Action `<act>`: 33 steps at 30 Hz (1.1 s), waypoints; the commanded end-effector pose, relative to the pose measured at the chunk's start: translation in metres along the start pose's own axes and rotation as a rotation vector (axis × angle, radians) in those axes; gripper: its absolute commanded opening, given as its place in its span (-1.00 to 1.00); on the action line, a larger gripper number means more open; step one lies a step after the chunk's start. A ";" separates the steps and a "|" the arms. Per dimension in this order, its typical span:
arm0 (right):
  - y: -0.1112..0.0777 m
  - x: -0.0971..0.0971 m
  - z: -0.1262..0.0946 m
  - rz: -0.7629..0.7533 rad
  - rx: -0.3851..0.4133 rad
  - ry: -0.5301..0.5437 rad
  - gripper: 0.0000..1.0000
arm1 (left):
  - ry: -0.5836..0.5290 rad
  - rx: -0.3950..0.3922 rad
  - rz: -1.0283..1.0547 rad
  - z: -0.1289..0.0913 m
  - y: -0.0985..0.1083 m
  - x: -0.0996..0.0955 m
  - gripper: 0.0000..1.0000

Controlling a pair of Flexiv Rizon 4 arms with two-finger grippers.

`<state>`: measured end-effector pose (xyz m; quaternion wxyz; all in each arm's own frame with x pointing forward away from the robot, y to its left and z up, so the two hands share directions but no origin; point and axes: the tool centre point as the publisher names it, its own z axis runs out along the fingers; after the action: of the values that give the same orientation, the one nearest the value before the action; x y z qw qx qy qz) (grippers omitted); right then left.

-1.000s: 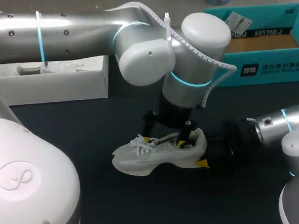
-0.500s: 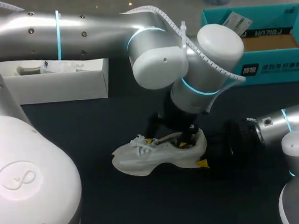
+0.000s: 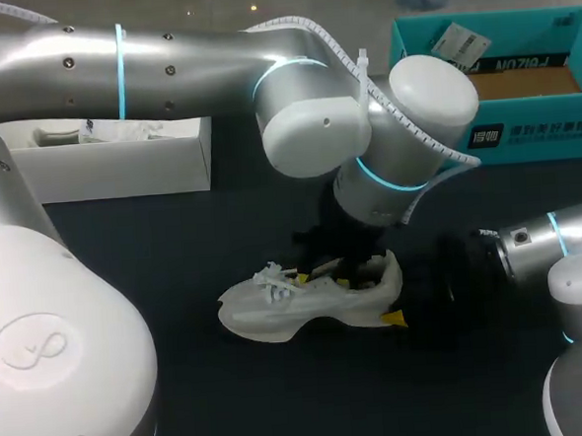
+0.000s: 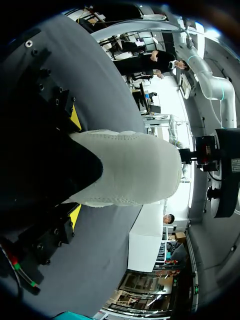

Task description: Take the shoe out of the shoebox, open the shoe tongue, remove and reinsert the insole, then place the shoe into the shoebox

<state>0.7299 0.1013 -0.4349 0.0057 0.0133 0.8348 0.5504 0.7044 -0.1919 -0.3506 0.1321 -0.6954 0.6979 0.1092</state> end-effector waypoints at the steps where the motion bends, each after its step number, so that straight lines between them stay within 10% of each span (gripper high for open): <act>1: -0.006 0.000 0.005 0.000 0.003 -0.002 -1.00 | 0.024 0.049 -0.098 -0.016 0.006 -0.017 -1.00; 15: -0.006 0.000 0.005 0.000 0.003 -0.002 -1.00 | 0.062 0.052 -0.161 -0.036 -0.002 -0.055 -0.89; 18: -0.006 0.000 0.005 0.000 0.003 -0.002 -1.00 | 0.058 0.047 -0.144 -0.035 0.003 -0.046 0.93; 19: -0.006 0.000 0.005 0.000 0.003 -0.002 -1.00 | 0.057 0.044 -0.138 -0.036 0.005 -0.043 1.00; 33: -0.006 0.000 0.005 0.000 0.003 -0.002 -1.00 | 0.040 0.006 -0.081 -0.027 0.004 0.001 1.00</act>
<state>0.7299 0.1013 -0.4350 0.0057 0.0133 0.8348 0.5504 0.7034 -0.1835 -0.3143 0.1068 -0.7163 0.6856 0.0739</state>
